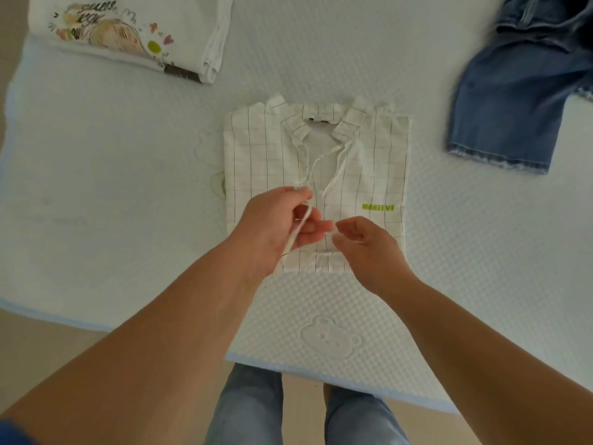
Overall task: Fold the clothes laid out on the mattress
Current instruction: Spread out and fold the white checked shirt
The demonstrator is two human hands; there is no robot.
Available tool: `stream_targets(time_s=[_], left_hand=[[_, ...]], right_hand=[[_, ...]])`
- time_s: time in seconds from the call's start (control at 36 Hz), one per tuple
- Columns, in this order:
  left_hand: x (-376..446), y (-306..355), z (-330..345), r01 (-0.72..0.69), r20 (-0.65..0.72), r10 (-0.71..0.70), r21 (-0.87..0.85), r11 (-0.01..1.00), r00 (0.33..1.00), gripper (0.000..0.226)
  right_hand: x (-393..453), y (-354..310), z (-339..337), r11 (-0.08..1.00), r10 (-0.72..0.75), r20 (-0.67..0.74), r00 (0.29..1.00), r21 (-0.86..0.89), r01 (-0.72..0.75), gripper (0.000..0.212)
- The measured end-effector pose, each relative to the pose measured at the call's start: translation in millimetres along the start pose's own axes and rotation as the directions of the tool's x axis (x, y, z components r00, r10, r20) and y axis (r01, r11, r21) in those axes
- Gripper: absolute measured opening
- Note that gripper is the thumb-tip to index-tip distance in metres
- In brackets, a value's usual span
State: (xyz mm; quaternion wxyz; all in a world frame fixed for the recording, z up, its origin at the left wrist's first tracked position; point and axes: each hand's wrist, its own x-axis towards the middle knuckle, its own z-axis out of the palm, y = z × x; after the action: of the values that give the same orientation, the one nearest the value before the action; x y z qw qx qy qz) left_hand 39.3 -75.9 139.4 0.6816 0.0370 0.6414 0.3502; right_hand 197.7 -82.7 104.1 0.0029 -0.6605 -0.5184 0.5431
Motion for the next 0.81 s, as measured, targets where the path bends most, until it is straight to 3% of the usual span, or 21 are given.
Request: stream_targets(time_s=[0.03, 0.06, 0.08, 0.11, 0.17, 0.19, 0.22, 0.28, 0.36, 0.47, 0.5, 0.56, 0.64, 0.81], left_hand=[[4.1, 0.9, 4.5, -0.059, 0.002, 0.060, 0.155, 0.986, 0.998, 0.017], [9.0, -0.3, 7.9, -0.139, 0.017, 0.145, 0.410, 0.901, 0.989, 0.021], [13.3, -3.4, 10.1, -0.216, 0.074, 0.225, 0.670, 0.710, 0.971, 0.026], [18.1, -8.5, 11.3, -0.265, 0.153, 0.268, 0.851, 0.454, 0.951, 0.027], [25.1, -20.5, 10.0, -0.280, 0.264, 0.244, 0.959, 0.033, 0.933, 0.027], [28.4, -26.5, 7.6, -0.272, 0.287, 0.211, 0.957, -0.096, 0.934, 0.028], [30.7, -31.2, 4.8, -0.264, 0.289, 0.190, 0.953, -0.148, 0.938, 0.029], [32.8, -32.6, -3.9, -0.251, 0.270, 0.233, 0.962, -0.108, 0.934, 0.025], [36.7, -23.8, -19.6, -0.230, 0.192, 0.411, 0.972, 0.043, 0.891, 0.029], [52.9, -0.2, -43.0, -0.174, -0.068, 0.633, 0.934, 0.313, 0.771, 0.012], [60.4, 6.7, -48.7, -0.136, -0.155, 0.653, 0.918, 0.372, 0.741, 0.021], [75.8, 21.4, -59.7, -0.033, -0.296, 0.619, 0.886, 0.462, 0.727, 0.047], [98.0, 43.8, -68.8, 0.049, -0.424, 0.509, 0.802, 0.595, 0.749, 0.068], [123.1, 74.9, -67.2, -0.054, -0.375, 0.448, 0.716, 0.696, 0.812, 0.032]], right_hand=[[1.8, 2.7, -2.9, 1.000, -0.003, -0.034, 0.999, -0.011, 0.003, 0.029], [4.2, 5.1, -6.6, 1.000, -0.004, -0.073, 0.997, -0.019, 0.003, 0.029], [7.9, 6.9, -11.2, 1.000, -0.001, -0.112, 0.994, -0.022, -0.001, 0.029], [12.9, 8.5, -16.4, 1.000, 0.008, -0.147, 0.989, -0.017, -0.011, 0.028], [24.9, 10.0, -28.1, 0.999, 0.048, -0.202, 0.978, 0.006, -0.048, 0.025], [31.5, 10.6, -34.0, 0.998, 0.068, -0.224, 0.972, 0.016, -0.066, 0.025], [39.1, 11.5, -39.4, 0.997, 0.083, -0.245, 0.966, 0.024, -0.080, 0.025], [52.8, 11.1, -49.3, 0.994, 0.105, -0.276, 0.956, 0.041, -0.097, 0.028], [72.3, 6.6, -60.0, 0.995, 0.099, -0.318, 0.943, 0.049, -0.088, 0.038], [97.0, -10.9, -72.2, 0.999, 0.053, -0.408, 0.911, 0.033, -0.044, 0.057], [104.3, -16.3, -75.4, 0.997, 0.068, -0.410, 0.909, 0.054, -0.051, 0.061], [117.5, -26.9, -80.3, 0.992, 0.116, -0.382, 0.917, 0.082, -0.092, 0.058], [130.3, -37.5, -83.3, 0.994, 0.108, -0.374, 0.921, 0.042, -0.099, 0.017], [137.0, -48.6, -80.9, 0.983, 0.060, -0.358, 0.932, 0.182, 0.007, 0.019]])
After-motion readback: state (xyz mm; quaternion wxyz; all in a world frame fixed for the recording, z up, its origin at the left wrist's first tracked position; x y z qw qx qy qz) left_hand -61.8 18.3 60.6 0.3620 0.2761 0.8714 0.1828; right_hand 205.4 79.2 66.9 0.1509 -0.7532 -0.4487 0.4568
